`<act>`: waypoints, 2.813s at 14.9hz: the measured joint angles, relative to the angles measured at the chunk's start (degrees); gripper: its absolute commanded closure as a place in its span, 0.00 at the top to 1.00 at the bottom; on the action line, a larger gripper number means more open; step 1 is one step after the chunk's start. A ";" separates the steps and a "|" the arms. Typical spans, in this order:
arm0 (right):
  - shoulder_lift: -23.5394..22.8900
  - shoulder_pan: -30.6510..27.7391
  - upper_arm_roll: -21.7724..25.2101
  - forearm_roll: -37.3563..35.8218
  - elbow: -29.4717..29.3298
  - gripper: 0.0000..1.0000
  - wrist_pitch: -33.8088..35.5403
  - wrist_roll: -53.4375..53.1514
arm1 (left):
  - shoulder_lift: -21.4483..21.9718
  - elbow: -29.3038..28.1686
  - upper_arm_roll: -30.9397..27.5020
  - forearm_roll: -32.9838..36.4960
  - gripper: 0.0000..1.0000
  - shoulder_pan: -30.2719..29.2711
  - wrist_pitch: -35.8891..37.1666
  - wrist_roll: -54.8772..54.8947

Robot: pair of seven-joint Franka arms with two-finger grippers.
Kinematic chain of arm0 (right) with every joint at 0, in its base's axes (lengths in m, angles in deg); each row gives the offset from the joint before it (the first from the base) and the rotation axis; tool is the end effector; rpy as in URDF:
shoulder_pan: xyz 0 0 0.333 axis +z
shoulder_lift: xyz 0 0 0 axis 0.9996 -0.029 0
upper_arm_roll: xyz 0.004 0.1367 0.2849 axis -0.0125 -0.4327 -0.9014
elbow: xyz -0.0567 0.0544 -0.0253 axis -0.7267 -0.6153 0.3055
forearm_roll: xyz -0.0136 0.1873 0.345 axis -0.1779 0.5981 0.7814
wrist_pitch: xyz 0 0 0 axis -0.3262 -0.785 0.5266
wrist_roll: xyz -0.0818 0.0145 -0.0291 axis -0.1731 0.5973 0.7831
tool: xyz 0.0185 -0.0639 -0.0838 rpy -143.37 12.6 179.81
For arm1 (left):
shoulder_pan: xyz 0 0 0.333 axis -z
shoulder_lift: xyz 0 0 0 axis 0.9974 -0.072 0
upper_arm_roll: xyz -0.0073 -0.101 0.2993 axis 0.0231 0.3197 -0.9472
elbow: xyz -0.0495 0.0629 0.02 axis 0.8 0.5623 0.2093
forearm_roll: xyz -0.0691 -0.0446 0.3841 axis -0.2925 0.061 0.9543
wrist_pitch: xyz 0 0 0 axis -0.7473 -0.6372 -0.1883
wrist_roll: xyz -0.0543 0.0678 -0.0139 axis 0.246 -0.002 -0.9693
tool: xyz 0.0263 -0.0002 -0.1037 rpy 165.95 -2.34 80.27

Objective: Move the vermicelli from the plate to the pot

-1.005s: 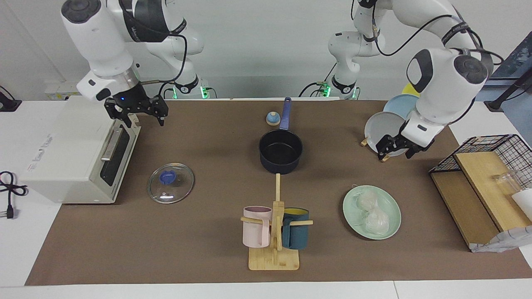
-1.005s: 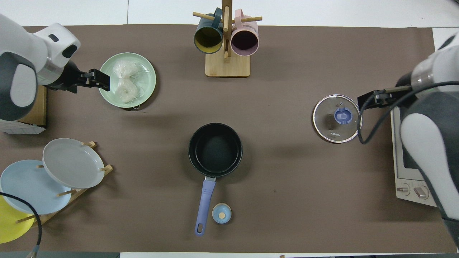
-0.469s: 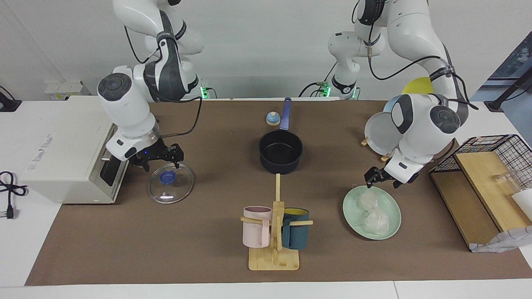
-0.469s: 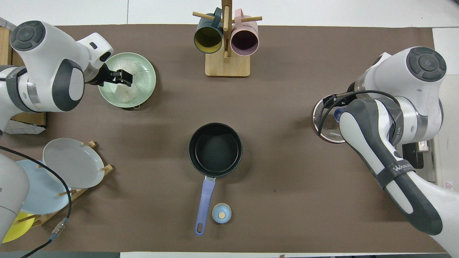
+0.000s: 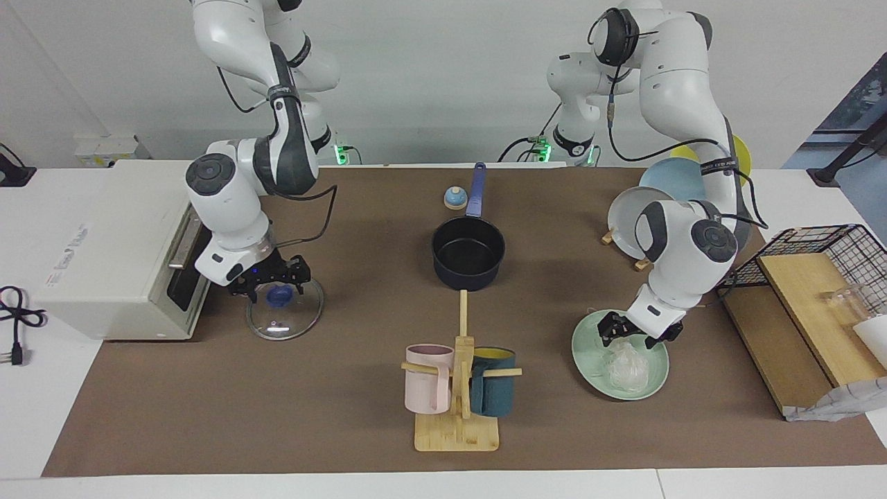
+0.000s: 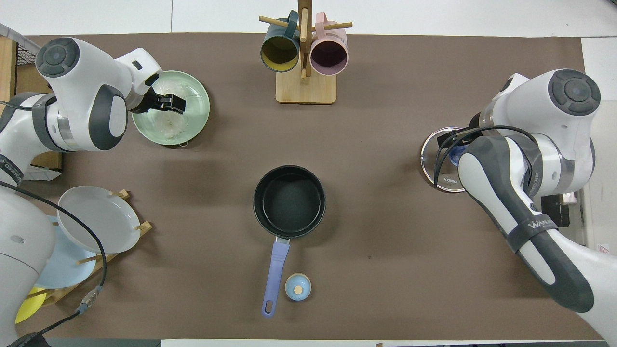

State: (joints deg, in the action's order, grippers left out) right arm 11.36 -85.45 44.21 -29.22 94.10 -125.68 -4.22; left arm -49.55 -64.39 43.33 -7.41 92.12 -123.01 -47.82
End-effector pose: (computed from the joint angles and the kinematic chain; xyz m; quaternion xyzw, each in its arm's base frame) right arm 0.6111 0.0371 0.3652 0.9949 0.0999 0.0132 0.0060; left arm 0.6913 -0.1040 0.3287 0.9955 -0.0784 0.0437 0.0286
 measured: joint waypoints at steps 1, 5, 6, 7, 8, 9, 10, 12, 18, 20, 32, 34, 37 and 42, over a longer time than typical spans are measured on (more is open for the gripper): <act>-1.10 -0.34 0.02 0.00 0.29 1.00 -0.79 0.38 | -0.01 0.00 0.00 0.00 0.63 0.15 0.00 0.36; -3.09 -0.45 -0.03 0.00 1.55 1.00 -1.55 0.79 | -0.01 0.00 -0.01 0.00 0.00 0.27 -0.01 1.18; -3.09 -0.46 -0.03 0.00 1.92 1.00 -1.75 0.80 | -0.01 0.00 -0.01 0.00 0.00 0.27 -0.01 1.42; -3.08 -0.45 -0.04 0.00 2.11 1.00 -1.83 0.84 | -0.01 0.00 -0.01 0.00 0.00 0.27 -0.02 1.69; -3.07 -0.45 -0.06 0.00 2.22 1.00 -1.83 0.88 | 0.00 0.04 -0.02 0.00 0.00 0.27 -0.03 1.84; -3.07 -0.44 -0.07 0.00 2.27 1.00 -1.83 0.89 | 0.00 0.09 -0.03 0.00 0.00 0.27 -0.02 1.92; -3.05 -0.44 -0.06 0.00 2.30 1.00 -1.83 0.90 | 0.00 0.19 -0.04 0.00 0.00 0.27 0.01 1.92; -3.02 -0.43 -0.07 0.00 2.37 0.99 -1.76 0.90 | 0.18 0.60 -0.04 -0.21 0.00 0.27 0.74 1.91; -2.91 -0.38 -0.06 0.00 2.46 0.83 -1.35 0.92 | 8.50 7.14 -0.32 -7.70 0.00 0.23 20.93 -3.92; -2.89 -0.37 -0.05 -0.03 2.48 0.74 -1.20 1.19 | 13.37 8.38 0.42 -9.29 0.00 0.70 27.16 -10.76; -2.64 1.40 -0.22 -0.05 0.05 0.48 2.65 2.42 | 28.21 -14.73 1.68 -12.97 0.00 26.07 18.85 -37.17; -2.58 2.21 -0.25 -0.05 -2.31 0.48 4.99 2.41 | 28.27 -19.92 1.69 -12.97 0.00 28.55 12.74 -37.82; -2.38 4.02 -0.28 -0.02 -7.49 0.37 9.24 0.14 | 27.33 -26.19 1.60 -12.99 0.00 30.51 3.89 -37.82; -2.27 9.94 -0.39 0.09 -15.41 0.19 18.34 -8.70 | 23.81 -28.22 1.18 -12.99 0.00 31.01 -2.33 -37.63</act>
State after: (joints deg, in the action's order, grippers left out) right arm 9.10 -75.51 43.82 -29.13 78.69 -107.33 -12.92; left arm -25.74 -92.61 44.51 -20.40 123.13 -125.34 -85.46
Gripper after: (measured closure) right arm 0.339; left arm 0.793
